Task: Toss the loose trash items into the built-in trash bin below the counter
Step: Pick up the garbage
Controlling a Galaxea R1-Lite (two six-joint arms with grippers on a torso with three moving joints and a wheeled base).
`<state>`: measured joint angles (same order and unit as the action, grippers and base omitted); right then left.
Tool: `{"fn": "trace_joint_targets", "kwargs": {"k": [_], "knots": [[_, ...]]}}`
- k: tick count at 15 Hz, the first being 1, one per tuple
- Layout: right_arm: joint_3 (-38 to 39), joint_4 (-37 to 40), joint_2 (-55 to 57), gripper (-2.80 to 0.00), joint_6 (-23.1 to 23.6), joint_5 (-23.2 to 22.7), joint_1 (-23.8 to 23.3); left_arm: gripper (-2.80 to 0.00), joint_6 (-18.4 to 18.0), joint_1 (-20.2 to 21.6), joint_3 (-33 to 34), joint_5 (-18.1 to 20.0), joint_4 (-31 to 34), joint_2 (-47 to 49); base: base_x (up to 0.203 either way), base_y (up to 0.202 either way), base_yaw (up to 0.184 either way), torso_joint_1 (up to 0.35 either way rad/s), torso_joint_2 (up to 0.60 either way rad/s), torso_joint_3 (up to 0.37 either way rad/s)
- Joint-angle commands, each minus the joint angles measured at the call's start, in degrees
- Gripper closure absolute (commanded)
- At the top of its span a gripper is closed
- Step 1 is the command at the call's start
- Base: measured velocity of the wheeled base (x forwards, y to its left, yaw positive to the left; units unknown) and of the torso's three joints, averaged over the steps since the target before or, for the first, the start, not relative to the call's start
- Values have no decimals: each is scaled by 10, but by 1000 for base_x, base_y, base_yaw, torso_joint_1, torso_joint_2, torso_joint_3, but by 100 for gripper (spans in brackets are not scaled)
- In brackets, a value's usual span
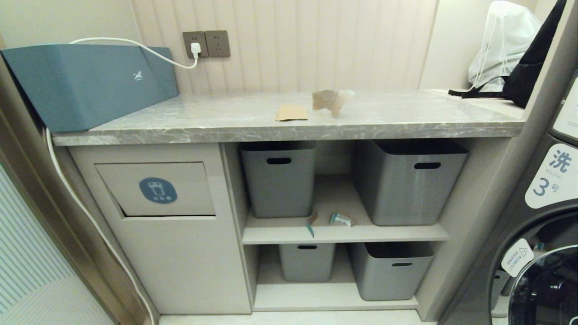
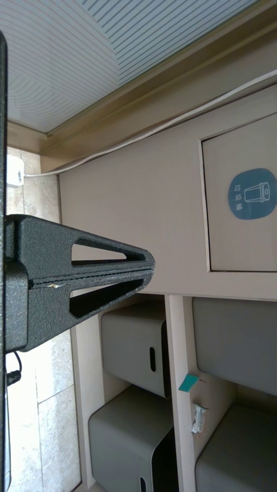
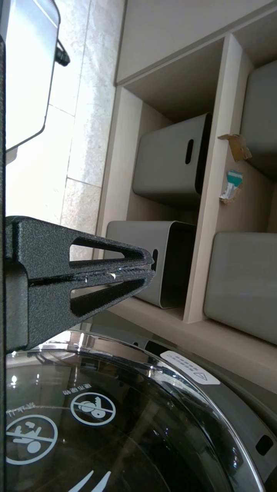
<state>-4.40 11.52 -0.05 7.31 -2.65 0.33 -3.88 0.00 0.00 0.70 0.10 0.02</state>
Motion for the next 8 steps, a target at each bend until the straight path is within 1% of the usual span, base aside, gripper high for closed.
{"fn": "trace_joint_targets", "kwargs": {"k": [1, 2, 4, 8], "knots": [[0, 1, 0, 0, 2, -1, 0, 0, 0, 0, 0, 0, 0, -1, 0, 0, 0, 0, 0, 0], [1, 1, 0, 0, 2, 0, 0, 0, 0, 0, 1, 0, 0, -1, 0, 0, 0, 42, -112, -80], [2, 0, 0, 0, 2, 4, 0, 0, 0, 0, 1, 0, -1, -1, 0, 0, 0, 106, -307, -210], [2, 0, 0, 0, 2, 4, 0, 0, 1, 0, 0, -1, -1, -1, 0, 0, 0, 157, -434, -270]]}}
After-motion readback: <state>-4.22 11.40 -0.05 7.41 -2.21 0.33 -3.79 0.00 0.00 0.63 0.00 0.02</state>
